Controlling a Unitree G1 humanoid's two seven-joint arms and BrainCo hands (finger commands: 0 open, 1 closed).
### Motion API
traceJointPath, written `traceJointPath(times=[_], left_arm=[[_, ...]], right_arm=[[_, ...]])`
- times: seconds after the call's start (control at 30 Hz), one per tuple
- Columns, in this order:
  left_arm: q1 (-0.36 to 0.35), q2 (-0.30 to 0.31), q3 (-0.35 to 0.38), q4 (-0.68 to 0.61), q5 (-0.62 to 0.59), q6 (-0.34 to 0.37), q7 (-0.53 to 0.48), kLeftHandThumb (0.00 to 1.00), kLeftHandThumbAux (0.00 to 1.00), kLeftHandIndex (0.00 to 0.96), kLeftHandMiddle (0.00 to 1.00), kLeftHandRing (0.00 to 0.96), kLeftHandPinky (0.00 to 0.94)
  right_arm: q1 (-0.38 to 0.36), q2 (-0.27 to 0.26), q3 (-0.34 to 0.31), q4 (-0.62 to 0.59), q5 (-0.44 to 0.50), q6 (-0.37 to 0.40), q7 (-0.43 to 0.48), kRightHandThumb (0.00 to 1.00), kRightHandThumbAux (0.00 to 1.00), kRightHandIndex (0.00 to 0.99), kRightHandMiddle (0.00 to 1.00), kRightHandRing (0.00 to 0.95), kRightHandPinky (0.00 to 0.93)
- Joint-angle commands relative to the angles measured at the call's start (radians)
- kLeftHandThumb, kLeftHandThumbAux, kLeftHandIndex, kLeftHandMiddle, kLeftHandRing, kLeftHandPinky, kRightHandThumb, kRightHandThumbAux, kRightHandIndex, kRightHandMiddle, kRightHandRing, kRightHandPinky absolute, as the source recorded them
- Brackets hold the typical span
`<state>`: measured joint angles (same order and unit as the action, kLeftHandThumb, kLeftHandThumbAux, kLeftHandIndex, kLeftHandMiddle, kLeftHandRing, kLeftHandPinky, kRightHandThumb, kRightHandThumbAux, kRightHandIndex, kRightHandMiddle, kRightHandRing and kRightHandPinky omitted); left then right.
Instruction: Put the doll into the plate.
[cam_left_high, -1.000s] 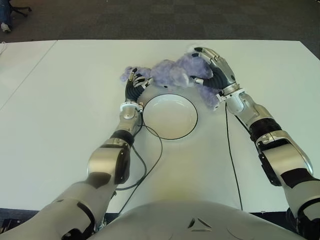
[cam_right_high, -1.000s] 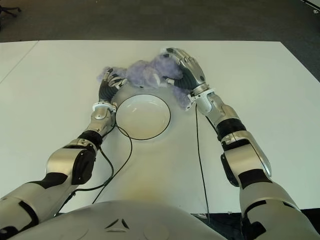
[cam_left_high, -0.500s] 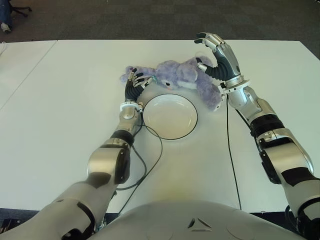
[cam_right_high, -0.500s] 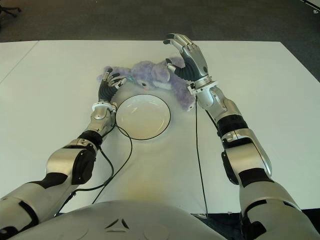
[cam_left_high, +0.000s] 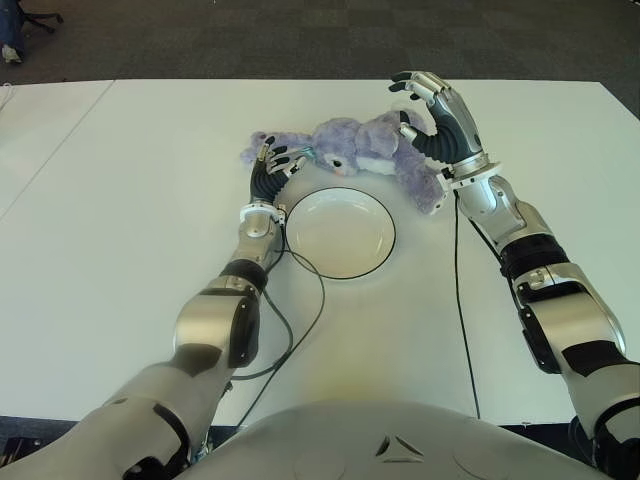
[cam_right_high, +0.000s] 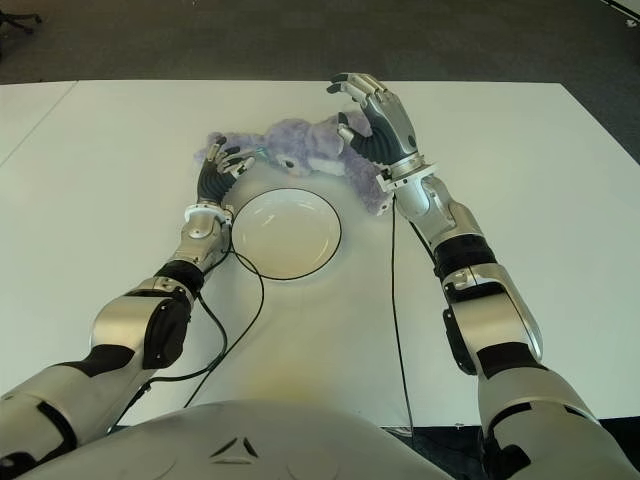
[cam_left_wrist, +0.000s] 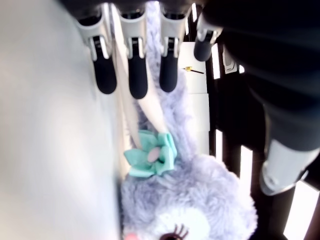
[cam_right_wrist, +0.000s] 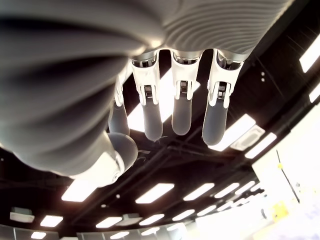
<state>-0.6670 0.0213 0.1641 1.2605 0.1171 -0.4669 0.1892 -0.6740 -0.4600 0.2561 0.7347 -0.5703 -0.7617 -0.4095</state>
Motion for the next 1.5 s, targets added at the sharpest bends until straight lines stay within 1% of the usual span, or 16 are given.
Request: traceJointPath(times=[0.03,0.07,0.17,0.23,0.3,0.33,0.4,0.6,0.63,0.67,0.73,0.87,0.97,1.13,1.33,1.5], left_arm=[[0.071,0.070,-0.125,0.098,0.151,0.133,0.135,0.000,0.644,0.068,0.196,0.226,0.226],[0.047,0.085,-0.175,0.094,0.206,0.128,0.183,0.000,0.644,0.069,0.195,0.225,0.226],[-0.003,0.114,-0.265,0.089,0.304,0.111,0.262,0.000,0.652,0.072,0.177,0.212,0.221],[-0.048,0.160,-0.333,0.088,0.378,0.093,0.302,0.000,0.673,0.055,0.105,0.146,0.157],[-0.074,0.188,-0.380,0.089,0.428,0.083,0.337,0.006,0.681,0.041,0.071,0.104,0.113],[-0.087,0.199,-0.415,0.088,0.468,0.082,0.385,0.007,0.681,0.040,0.069,0.102,0.110],[-0.109,0.215,-0.464,0.087,0.521,0.083,0.455,0.039,0.671,0.019,0.011,0.026,0.024],[-0.162,0.252,-0.554,0.090,0.608,0.094,0.585,0.117,0.661,0.006,0.000,0.000,0.000],[-0.184,0.259,-0.574,0.090,0.627,0.097,0.610,0.152,0.658,0.008,0.000,0.000,0.000],[-0.200,0.264,-0.588,0.090,0.640,0.099,0.627,0.262,0.641,0.022,0.000,0.000,0.000],[-0.226,0.271,-0.612,0.093,0.658,0.108,0.646,0.326,0.611,0.033,0.000,0.000,0.000],[-0.287,0.287,-0.674,0.099,0.712,0.146,0.668,0.337,0.609,0.039,0.000,0.000,0.000],[-0.311,0.315,-0.717,0.101,0.751,0.151,0.691,0.340,0.600,0.039,0.000,0.000,0.000],[-0.352,0.387,-0.791,0.098,0.818,0.127,0.744,0.338,0.582,0.032,0.000,0.000,0.000],[-0.379,0.494,-0.870,0.088,0.895,0.074,0.871,0.415,0.529,0.019,0.000,0.000,0.000],[-0.389,0.539,-0.927,0.097,0.947,0.103,0.904,0.439,0.526,0.014,0.000,0.000,0.000]], right_arm=[[0.032,0.015,-0.006,0.001,0.010,0.015,0.020,0.700,0.721,0.438,0.877,0.884,0.889],[0.033,0.018,-0.005,0.003,0.008,0.018,0.019,0.700,0.721,0.439,0.877,0.884,0.889],[0.036,0.022,-0.006,0.006,0.005,0.024,0.022,0.700,0.721,0.439,0.877,0.883,0.892],[0.038,0.027,-0.005,0.007,0.005,0.033,0.028,0.701,0.720,0.439,0.875,0.881,0.890],[0.039,0.031,-0.005,0.007,0.009,0.042,0.036,0.701,0.720,0.439,0.875,0.880,0.889],[0.039,0.033,-0.005,0.009,0.010,0.046,0.038,0.701,0.720,0.439,0.875,0.880,0.889],[0.039,0.036,-0.005,0.009,0.010,0.050,0.041,0.701,0.720,0.439,0.875,0.880,0.888],[0.044,0.045,-0.008,0.004,0.018,0.065,0.052,0.701,0.720,0.439,0.874,0.878,0.884],[0.045,0.049,-0.010,0.004,0.022,0.066,0.055,0.700,0.720,0.439,0.874,0.877,0.881],[0.046,0.053,-0.011,0.004,0.025,0.068,0.057,0.700,0.720,0.439,0.874,0.881,0.888],[0.048,0.058,-0.011,0.002,0.024,0.070,0.055,0.700,0.721,0.439,0.875,0.882,0.891],[0.048,0.063,-0.007,0.002,0.007,0.074,0.036,0.700,0.721,0.439,0.876,0.883,0.894],[0.047,0.068,-0.004,0.003,-0.004,0.082,0.024,0.700,0.720,0.439,0.877,0.883,0.891],[0.045,0.076,-0.001,0.004,-0.013,0.098,0.010,0.700,0.720,0.439,0.877,0.882,0.889],[0.042,0.079,-0.007,0.014,0.000,0.103,0.011,0.700,0.720,0.439,0.876,0.879,0.884],[0.029,0.084,-0.010,0.033,0.000,0.113,-0.005,0.701,0.719,0.439,0.872,0.878,0.884]])
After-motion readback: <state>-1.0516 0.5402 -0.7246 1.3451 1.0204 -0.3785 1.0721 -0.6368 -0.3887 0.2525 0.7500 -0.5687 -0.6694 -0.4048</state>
